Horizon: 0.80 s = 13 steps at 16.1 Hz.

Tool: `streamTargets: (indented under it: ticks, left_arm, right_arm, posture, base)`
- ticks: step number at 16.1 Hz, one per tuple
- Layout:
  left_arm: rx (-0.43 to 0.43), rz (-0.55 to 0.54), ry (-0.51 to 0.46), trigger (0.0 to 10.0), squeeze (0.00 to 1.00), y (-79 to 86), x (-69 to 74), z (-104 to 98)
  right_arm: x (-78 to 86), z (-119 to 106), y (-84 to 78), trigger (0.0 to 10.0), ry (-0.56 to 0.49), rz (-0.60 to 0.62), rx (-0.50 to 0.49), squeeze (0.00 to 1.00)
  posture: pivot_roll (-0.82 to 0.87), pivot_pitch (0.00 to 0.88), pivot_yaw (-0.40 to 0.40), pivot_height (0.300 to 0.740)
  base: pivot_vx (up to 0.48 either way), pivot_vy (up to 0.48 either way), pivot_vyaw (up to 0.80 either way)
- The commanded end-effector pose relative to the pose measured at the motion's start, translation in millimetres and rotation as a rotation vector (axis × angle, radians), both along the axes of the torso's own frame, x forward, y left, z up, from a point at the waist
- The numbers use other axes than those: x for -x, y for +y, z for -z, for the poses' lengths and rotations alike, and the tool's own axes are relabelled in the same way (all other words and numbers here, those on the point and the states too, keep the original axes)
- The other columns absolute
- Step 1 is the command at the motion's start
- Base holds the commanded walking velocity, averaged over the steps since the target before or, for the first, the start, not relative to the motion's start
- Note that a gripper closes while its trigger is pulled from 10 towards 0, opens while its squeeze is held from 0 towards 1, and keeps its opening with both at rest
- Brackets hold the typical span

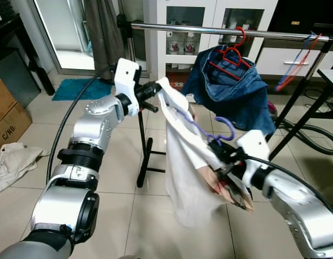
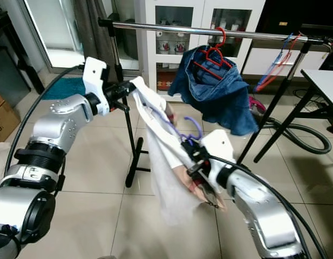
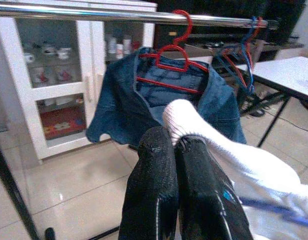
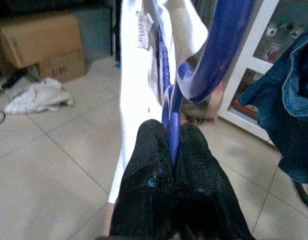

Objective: Hang hanger

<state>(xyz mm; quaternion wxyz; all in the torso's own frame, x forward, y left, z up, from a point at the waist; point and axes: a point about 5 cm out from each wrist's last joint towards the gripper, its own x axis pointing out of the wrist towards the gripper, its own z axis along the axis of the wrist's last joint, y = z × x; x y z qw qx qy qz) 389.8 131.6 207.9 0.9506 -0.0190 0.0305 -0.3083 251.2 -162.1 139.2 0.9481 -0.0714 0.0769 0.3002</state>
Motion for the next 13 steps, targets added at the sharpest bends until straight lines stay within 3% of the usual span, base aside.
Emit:
streamTargets:
  ticks: [1, 5, 6, 8, 9, 12, 13]
  left_arm:
    - [-0.011, -0.071, -0.020, 0.0, 0.00, 13.4, -3.5, -7]
    - [-0.016, -0.251, 0.022, 0.0, 0.00, 36.8, -11.4, 1]
    - [-0.011, -0.272, 0.029, 0.0, 0.00, 38.7, -12.3, 3]
    - [0.025, -0.246, 0.028, 0.0, 0.00, 31.3, -13.4, 0]
    - [0.037, -0.213, 0.018, 0.0, 0.00, 24.8, -13.1, -3]
    - [0.026, -0.246, 0.045, 0.0, 0.00, 25.6, -14.4, 6]
    - [0.034, -0.242, 0.070, 0.0, 0.00, 25.0, -13.7, 11]
  right_arm:
    - [5.0, -6, -3.6, 10.0, -0.028, -0.045, -0.067, 0.00]
    - [26.4, -19, 3.6, 10.0, -0.062, -0.248, -0.192, 0.00]
    - [27.1, -20, 3.9, 10.0, -0.063, -0.257, -0.202, 0.00]
    - [16.9, -5, -4.0, 10.0, -0.006, -0.148, -0.053, 0.00]
    - [14.4, -5, -6.4, 10.0, -0.021, -0.124, -0.058, 0.00]
    - [24.2, -18, 7.3, 10.0, -0.076, -0.231, -0.175, 0.00]
    - [18.7, -23, 5.1, 10.0, -0.094, -0.163, -0.250, 0.00]
  posture:
    - [0.03, 0.000, 0.033, 0.740]
    - [0.04, 0.000, 0.035, 0.740]
    - [0.04, 0.000, 0.035, 0.740]
    - [0.03, 0.000, 0.039, 0.740]
    - [0.03, 0.000, 0.039, 0.740]
    - [0.04, 0.000, 0.042, 0.740]
    - [0.04, 0.000, 0.042, 0.740]
  base:
    - [0.000, 0.000, 0.00]
    - [0.000, 0.000, 0.00]
    - [0.000, 0.000, 0.00]
    - [0.000, 0.000, 0.00]
    - [0.000, 0.000, 0.00]
    - [0.000, 0.000, 0.00]
    - [0.000, 0.000, 0.00]
